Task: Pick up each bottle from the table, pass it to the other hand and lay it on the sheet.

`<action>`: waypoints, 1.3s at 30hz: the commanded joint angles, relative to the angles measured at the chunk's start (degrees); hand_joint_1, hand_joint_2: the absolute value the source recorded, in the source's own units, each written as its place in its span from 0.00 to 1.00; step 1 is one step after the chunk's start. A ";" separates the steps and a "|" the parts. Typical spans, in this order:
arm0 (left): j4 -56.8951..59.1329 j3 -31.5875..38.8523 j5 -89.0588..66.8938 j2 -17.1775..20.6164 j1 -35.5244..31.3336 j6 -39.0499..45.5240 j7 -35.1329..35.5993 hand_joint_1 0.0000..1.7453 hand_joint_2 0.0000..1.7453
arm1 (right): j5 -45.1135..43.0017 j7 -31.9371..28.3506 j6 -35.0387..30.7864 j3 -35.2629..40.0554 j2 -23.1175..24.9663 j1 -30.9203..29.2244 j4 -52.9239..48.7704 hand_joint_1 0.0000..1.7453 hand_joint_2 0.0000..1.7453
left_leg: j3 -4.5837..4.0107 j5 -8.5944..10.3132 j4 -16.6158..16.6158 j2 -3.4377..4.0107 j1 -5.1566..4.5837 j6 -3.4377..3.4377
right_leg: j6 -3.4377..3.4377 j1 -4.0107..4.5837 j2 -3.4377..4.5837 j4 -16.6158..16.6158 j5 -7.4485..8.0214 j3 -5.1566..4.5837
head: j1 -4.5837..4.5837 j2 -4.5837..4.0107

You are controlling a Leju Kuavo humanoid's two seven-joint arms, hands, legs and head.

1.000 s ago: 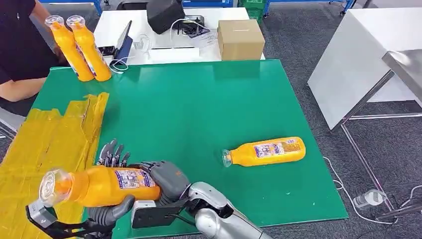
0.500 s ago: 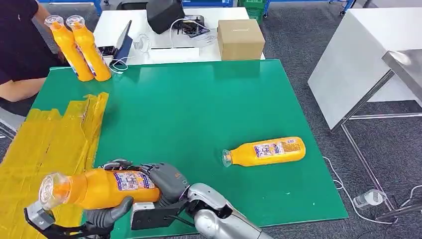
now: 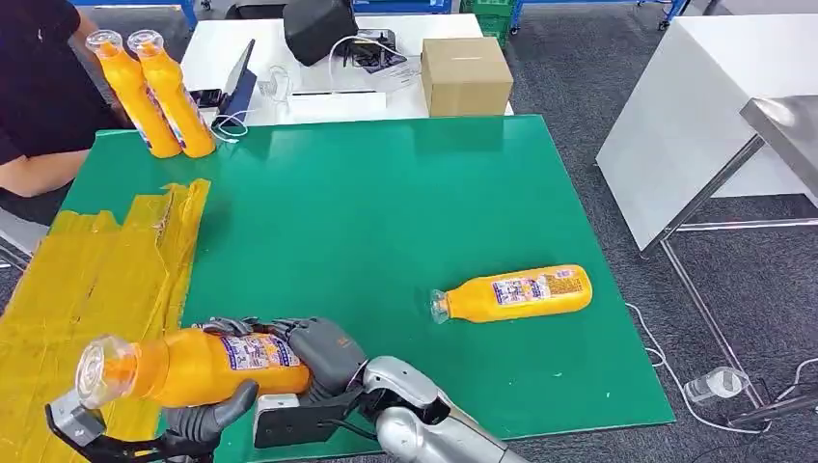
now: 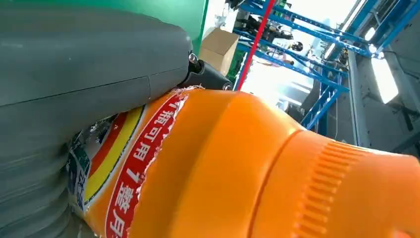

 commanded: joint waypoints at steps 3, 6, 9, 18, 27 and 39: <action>-1.28 0.90 -5.51 0.02 -2.41 2.02 -2.79 1.00 1.00 | 2.42 1.26 -2.94 0.01 -4.02 2.47 2.52 1.00 1.00 | 0.12 0.02 -0.08 -0.23 -0.01 0.04 | 0.00 -0.01 -0.24 -0.10 -0.04 0.20 | 0.00 0.00; -2.07 2.32 -12.87 1.20 -2.50 6.76 -4.33 1.00 1.00 | 4.56 1.84 -6.64 -4.44 -5.41 4.42 -1.67 0.00 1.00 | 0.08 0.03 -0.07 -0.25 -0.01 0.04 | -0.01 -0.01 -0.25 -0.09 -0.04 0.17 | 0.00 0.00; -1.97 5.79 -21.11 2.28 -3.20 12.98 -6.59 1.00 1.00 | 4.84 2.27 -6.19 -8.97 -7.87 6.11 -6.83 0.00 1.00 | 0.04 0.04 -0.05 -0.27 -0.02 0.04 | -0.01 -0.02 -0.28 -0.07 -0.04 0.14 | 0.02 0.00; 0.92 16.06 -33.27 5.15 -5.80 20.29 -5.87 1.00 1.00 | 5.92 0.89 -5.99 -16.17 -12.99 10.91 -18.71 0.00 1.00 | 0.05 0.03 -0.06 -0.17 -0.06 0.03 | -0.01 -0.05 -0.17 -0.02 -0.03 0.10 | 0.00 0.00; 5.25 13.58 -56.38 7.31 -6.89 35.99 -3.29 1.00 1.00 | 6.58 0.25 -5.73 -17.44 -13.15 11.32 -19.64 0.00 1.00 | 0.08 0.03 -0.07 -0.15 -0.10 0.03 | -0.01 -0.09 -0.14 0.00 -0.04 0.11 | 0.02 0.00; 9.36 11.51 -66.03 8.95 -7.82 42.93 -0.91 1.00 1.00 | 6.44 -0.01 -5.53 -17.72 -13.90 10.73 -20.30 0.00 1.00 | 0.09 0.01 -0.06 -0.12 -0.08 0.04 | 0.00 -0.07 -0.12 0.00 -0.04 0.12 | 0.00 0.00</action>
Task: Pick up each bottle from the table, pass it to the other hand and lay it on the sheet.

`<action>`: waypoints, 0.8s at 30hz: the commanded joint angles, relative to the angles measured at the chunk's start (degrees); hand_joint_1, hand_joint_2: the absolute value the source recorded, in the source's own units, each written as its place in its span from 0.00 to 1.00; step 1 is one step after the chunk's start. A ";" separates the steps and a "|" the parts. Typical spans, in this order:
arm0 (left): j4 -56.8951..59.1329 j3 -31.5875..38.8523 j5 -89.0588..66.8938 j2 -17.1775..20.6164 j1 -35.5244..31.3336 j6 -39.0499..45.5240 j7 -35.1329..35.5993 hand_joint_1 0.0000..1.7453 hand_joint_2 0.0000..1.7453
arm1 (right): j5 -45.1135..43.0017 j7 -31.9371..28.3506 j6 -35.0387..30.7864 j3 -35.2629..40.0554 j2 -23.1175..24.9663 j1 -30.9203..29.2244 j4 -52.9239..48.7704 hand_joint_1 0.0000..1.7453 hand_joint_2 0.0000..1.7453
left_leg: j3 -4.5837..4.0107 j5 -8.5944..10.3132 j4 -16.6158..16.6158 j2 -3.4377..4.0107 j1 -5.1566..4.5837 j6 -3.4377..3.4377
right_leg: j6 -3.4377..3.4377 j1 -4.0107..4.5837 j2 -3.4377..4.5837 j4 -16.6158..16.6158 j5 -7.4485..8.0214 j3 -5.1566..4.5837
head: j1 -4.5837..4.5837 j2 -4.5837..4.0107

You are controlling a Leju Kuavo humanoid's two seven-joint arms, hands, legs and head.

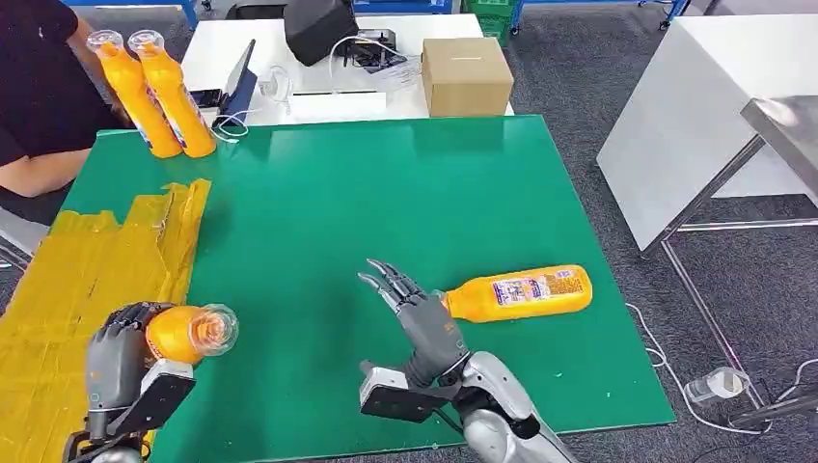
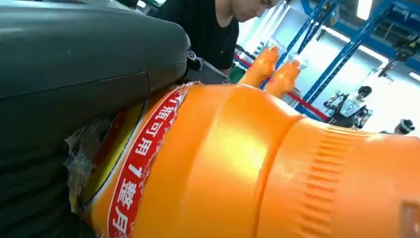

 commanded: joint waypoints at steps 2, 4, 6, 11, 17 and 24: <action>5.49 -1.51 -0.33 1.76 -2.33 0.29 0.25 1.00 1.00 | -0.21 -0.07 0.42 -0.71 -1.52 -1.09 -0.07 0.00 1.00 | 0.12 -0.01 -0.06 -0.12 -0.07 0.05 | -0.01 -0.06 -0.13 -0.02 -0.06 0.14 | 0.02 0.00; 8.24 -3.39 -11.25 3.27 -2.36 5.44 4.90 1.00 1.00 | -0.74 -0.34 0.36 -1.06 -2.05 -1.25 -0.43 0.00 1.00 | 0.05 0.02 -0.05 -0.07 -0.05 0.03 | -0.01 -0.05 -0.08 -0.02 -0.03 0.06 | 0.00 0.00; 13.16 -4.88 -20.72 4.60 -2.83 9.63 8.89 1.00 1.00 | -1.77 -0.66 0.67 -1.76 -2.62 -1.43 -0.91 0.00 1.00 | 0.11 0.04 -0.10 -0.14 -0.10 0.04 | -0.01 -0.09 -0.15 -0.03 -0.04 0.11 | 0.00 0.00; 24.52 -7.37 -27.38 6.81 -5.53 10.79 13.36 1.00 1.00 | -2.32 -0.99 1.72 -1.87 -2.22 -2.91 0.84 0.00 1.00 | 0.21 0.07 -0.17 -0.16 -0.14 0.04 | -0.03 -0.13 -0.16 -0.06 -0.03 0.19 | 0.00 0.00; 33.79 -10.23 -29.22 11.19 -8.64 3.17 17.11 0.00 1.00 | -2.71 -0.84 2.56 -1.03 -1.61 -5.08 2.63 0.00 1.00 | 0.20 0.04 -0.15 -0.08 -0.12 0.03 | -0.03 -0.11 -0.09 -0.02 -0.04 0.17 | 0.00 0.00; 35.65 -11.38 -31.50 13.30 -8.03 3.36 19.14 0.00 1.00 | -2.94 -0.85 2.80 -0.91 -1.48 -5.67 3.44 0.00 1.00 | 0.61 0.05 -0.16 -0.29 -0.13 -0.06 | 0.03 -0.11 -0.19 0.03 -0.17 0.64 | 0.00 0.00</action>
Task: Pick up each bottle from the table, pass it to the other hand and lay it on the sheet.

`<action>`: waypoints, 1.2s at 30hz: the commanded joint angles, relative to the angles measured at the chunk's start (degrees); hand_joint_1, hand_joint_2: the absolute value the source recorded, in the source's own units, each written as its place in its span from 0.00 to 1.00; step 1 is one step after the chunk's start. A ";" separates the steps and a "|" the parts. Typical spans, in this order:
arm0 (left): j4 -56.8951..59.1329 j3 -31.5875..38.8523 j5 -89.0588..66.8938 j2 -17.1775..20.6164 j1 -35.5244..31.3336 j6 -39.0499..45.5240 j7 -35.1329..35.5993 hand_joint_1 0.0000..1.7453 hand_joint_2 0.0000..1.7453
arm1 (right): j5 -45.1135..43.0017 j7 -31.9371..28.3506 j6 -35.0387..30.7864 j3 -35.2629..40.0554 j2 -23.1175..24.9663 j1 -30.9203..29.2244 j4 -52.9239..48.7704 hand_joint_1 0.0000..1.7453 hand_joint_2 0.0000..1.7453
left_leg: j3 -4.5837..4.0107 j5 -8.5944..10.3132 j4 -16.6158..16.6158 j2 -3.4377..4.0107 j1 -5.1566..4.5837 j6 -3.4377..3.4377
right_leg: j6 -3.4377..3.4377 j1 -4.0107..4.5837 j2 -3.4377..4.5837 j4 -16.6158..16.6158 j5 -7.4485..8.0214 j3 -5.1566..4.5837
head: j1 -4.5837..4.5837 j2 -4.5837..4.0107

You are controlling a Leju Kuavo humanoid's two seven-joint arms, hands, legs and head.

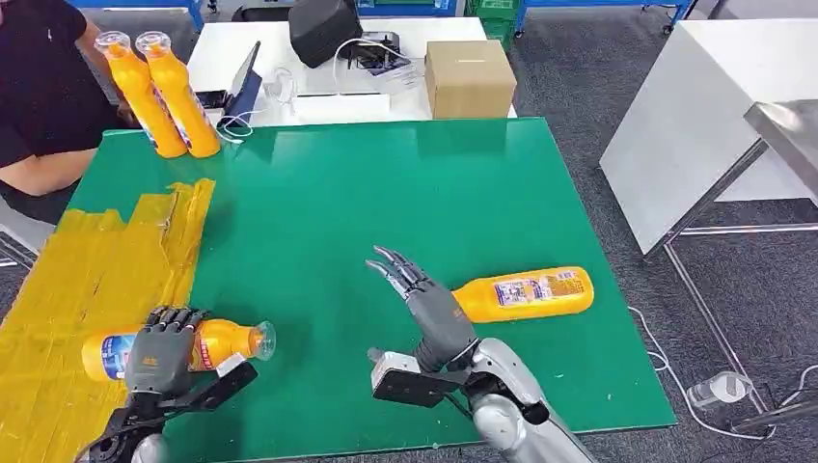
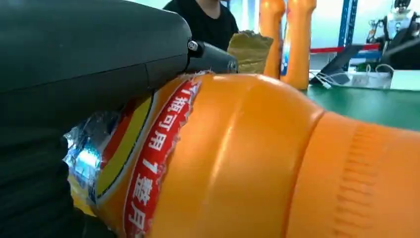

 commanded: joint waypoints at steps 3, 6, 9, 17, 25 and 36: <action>11.46 -4.16 -2.45 5.39 0.05 -1.81 2.37 0.00 1.00 | -0.31 0.00 0.61 0.41 -0.29 -3.18 3.99 0.00 1.00 | 0.33 0.09 -0.16 0.23 -0.13 -0.01 | -0.12 -0.11 0.25 0.09 0.07 0.10 | 0.02 0.00; 11.41 -3.75 1.66 6.39 0.38 -4.97 -0.59 0.00 1.00 | -0.53 -0.04 0.70 0.21 -0.21 -3.57 4.70 0.00 1.00 | 0.43 0.08 -0.16 0.31 -0.13 -0.06 | -0.17 -0.11 0.32 0.18 0.06 0.17 | 0.02 0.00; 10.28 -2.85 6.09 7.94 0.92 -8.57 -3.07 0.00 1.00 | -0.68 -0.16 0.72 -0.06 -0.30 -3.91 5.25 0.00 1.00 | 0.36 0.16 -0.22 0.45 -0.15 -0.12 | -0.24 -0.13 0.44 0.30 0.14 -0.04 | 0.02 0.00; 10.11 -0.15 12.68 11.57 2.95 -14.63 -6.34 0.00 1.00 | -1.23 -1.65 1.10 -0.32 -1.11 -5.17 6.68 0.00 1.00 | 0.82 0.03 -0.15 0.40 -0.12 -0.20 | -0.29 -0.09 0.40 0.48 -0.10 0.48 | 0.00 0.00; 10.25 0.06 12.76 11.57 3.10 -14.63 -6.34 0.00 1.00 | -1.27 -1.70 1.16 -0.27 -1.13 -5.34 6.93 0.00 1.00 | 0.60 0.16 -0.27 0.53 -0.17 -0.19 | -0.36 -0.13 0.53 0.47 0.02 0.16 | 0.00 0.00; 12.93 -1.11 12.31 13.96 2.67 -17.40 -4.27 0.00 1.00 | -1.79 -2.08 1.65 0.04 -0.92 -6.45 8.30 0.00 1.00 | 0.77 0.10 -0.22 0.45 -0.14 -0.23 | -0.36 -0.11 0.45 0.52 -0.04 0.36 | 0.00 0.00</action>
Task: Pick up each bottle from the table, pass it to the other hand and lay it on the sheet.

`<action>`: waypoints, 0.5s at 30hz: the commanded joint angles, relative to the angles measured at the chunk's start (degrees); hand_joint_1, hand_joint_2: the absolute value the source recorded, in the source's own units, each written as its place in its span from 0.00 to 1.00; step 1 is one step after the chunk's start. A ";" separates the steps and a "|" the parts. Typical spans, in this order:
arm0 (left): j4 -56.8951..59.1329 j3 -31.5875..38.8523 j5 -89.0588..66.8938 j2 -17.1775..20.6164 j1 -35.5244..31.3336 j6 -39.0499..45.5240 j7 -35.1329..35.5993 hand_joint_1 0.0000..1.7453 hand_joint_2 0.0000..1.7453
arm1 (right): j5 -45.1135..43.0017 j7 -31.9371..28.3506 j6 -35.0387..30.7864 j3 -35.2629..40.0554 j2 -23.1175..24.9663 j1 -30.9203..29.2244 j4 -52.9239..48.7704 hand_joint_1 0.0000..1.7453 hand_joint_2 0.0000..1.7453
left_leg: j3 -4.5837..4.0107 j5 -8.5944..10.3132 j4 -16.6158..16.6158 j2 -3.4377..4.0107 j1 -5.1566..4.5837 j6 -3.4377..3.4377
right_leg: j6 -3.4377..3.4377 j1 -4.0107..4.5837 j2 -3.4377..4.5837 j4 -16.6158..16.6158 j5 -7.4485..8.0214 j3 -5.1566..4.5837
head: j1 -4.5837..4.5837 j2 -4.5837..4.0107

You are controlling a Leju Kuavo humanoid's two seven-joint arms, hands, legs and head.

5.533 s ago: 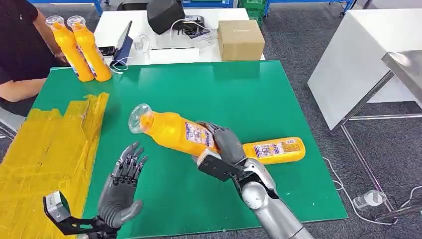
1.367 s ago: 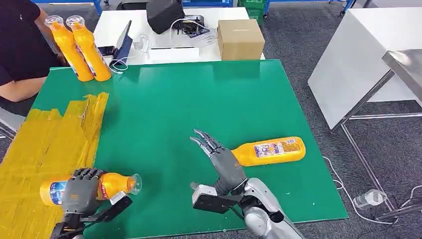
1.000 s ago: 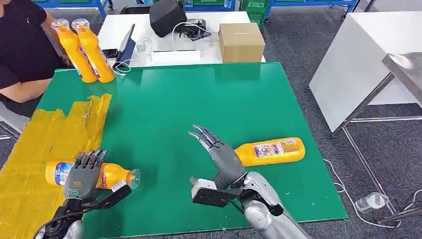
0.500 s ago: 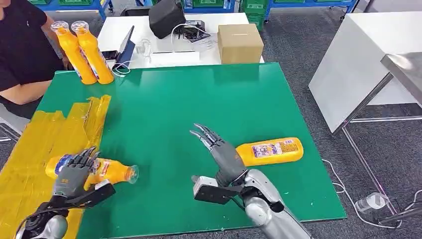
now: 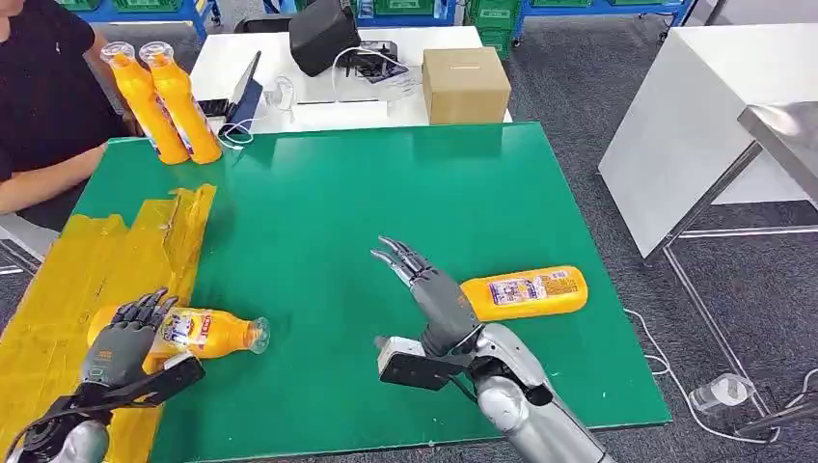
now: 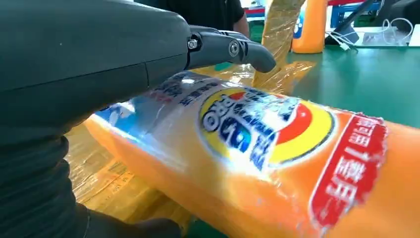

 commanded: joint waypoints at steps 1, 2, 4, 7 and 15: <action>9.24 -0.85 -0.55 2.00 4.52 -2.48 1.85 0.00 1.00 | -0.76 -0.58 0.82 0.56 -0.30 -3.49 5.00 0.00 1.00 | 0.01 0.02 -0.11 0.43 -0.11 0.04 | -0.02 -0.10 0.42 0.01 0.11 -0.19 | 0.00 0.00; 8.61 -0.04 0.28 1.04 4.57 -1.48 1.07 0.00 1.00 | -0.81 -0.65 0.64 0.38 -0.37 -3.16 4.71 0.00 1.00 | -0.13 0.11 -0.20 0.58 -0.13 0.05 | -0.03 -0.12 0.55 -0.04 0.22 -0.39 | 0.00 0.00; 4.00 2.93 2.81 -2.36 5.37 1.48 -1.53 0.00 1.00 | -0.45 -0.82 -0.62 -0.59 -1.17 -1.24 2.75 0.00 1.00 | -0.13 0.16 -0.27 0.61 -0.16 0.05 | -0.05 -0.14 0.57 -0.08 0.26 -0.44 | -0.02 0.00; -8.79 9.11 15.61 -10.12 7.74 -1.54 -11.27 0.00 0.00 | 0.92 -4.66 -3.66 -3.44 -2.79 4.07 -2.82 0.00 1.00 | 0.07 0.02 -0.13 0.17 -0.12 -0.02 | -0.12 -0.10 0.13 -0.01 0.02 -0.13 | -0.02 0.00; -16.88 14.12 33.17 -15.55 7.92 -10.64 -18.40 0.00 0.00 | 2.52 -7.20 -4.02 -6.70 -4.40 10.20 -8.45 0.00 1.00 | -0.51 -0.01 0.00 -0.06 -0.07 -0.02 | -0.10 -0.11 -0.15 -0.01 -0.10 -0.72 | 0.04 0.00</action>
